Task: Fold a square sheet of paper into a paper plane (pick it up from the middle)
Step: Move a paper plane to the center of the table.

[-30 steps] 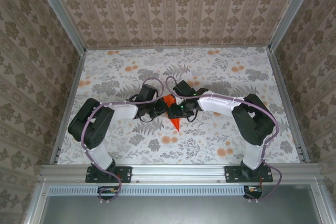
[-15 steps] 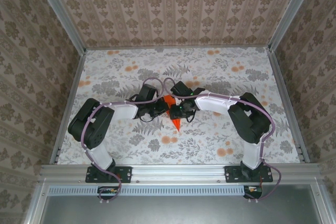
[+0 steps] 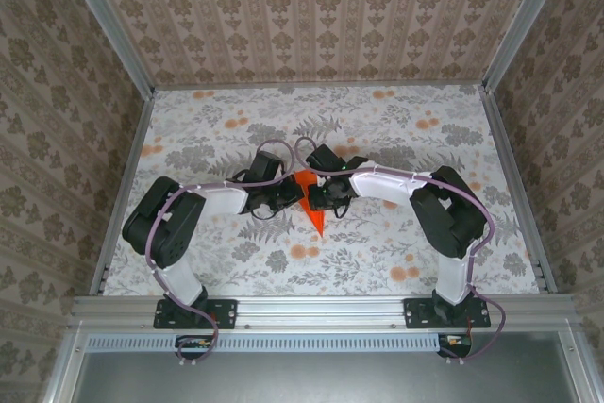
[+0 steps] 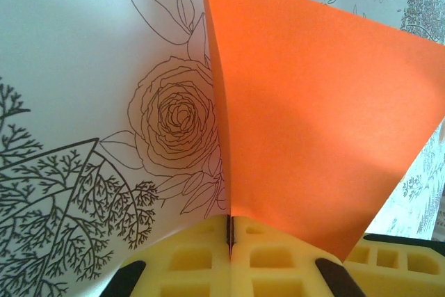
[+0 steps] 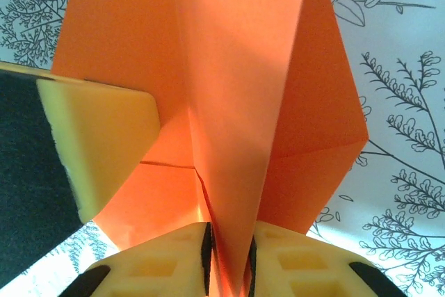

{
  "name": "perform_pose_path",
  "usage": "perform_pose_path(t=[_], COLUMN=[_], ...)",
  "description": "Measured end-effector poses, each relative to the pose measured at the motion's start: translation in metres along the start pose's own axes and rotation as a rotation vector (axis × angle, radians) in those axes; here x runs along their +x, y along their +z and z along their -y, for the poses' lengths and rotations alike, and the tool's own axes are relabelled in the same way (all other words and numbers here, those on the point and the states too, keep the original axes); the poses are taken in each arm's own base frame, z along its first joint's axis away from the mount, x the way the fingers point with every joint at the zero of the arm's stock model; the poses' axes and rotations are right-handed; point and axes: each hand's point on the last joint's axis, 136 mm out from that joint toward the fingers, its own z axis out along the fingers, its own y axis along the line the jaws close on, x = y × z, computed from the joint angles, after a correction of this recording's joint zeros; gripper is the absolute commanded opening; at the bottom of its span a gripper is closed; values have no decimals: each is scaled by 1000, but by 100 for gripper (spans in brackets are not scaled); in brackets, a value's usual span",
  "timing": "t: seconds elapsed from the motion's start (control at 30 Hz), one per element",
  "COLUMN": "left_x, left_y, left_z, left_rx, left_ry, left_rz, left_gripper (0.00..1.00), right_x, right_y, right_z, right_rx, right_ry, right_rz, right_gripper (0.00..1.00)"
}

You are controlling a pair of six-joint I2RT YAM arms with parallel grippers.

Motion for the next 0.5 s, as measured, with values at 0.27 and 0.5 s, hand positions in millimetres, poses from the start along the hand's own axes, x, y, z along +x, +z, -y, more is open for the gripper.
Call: perform_pose_path(t=[0.27,0.5], left_x=[0,-15], left_y=[-2,-27], left_z=[1,5], left_rx=[2,-10], left_ry=[-3,-1], left_rz=[2,60], left_gripper=[20,58], right_x=[2,-1], right_y=[4,-2], right_z=[2,21], right_rx=[6,91], right_ry=[11,15], right_rz=[-10,-3], right_gripper=[13,12])
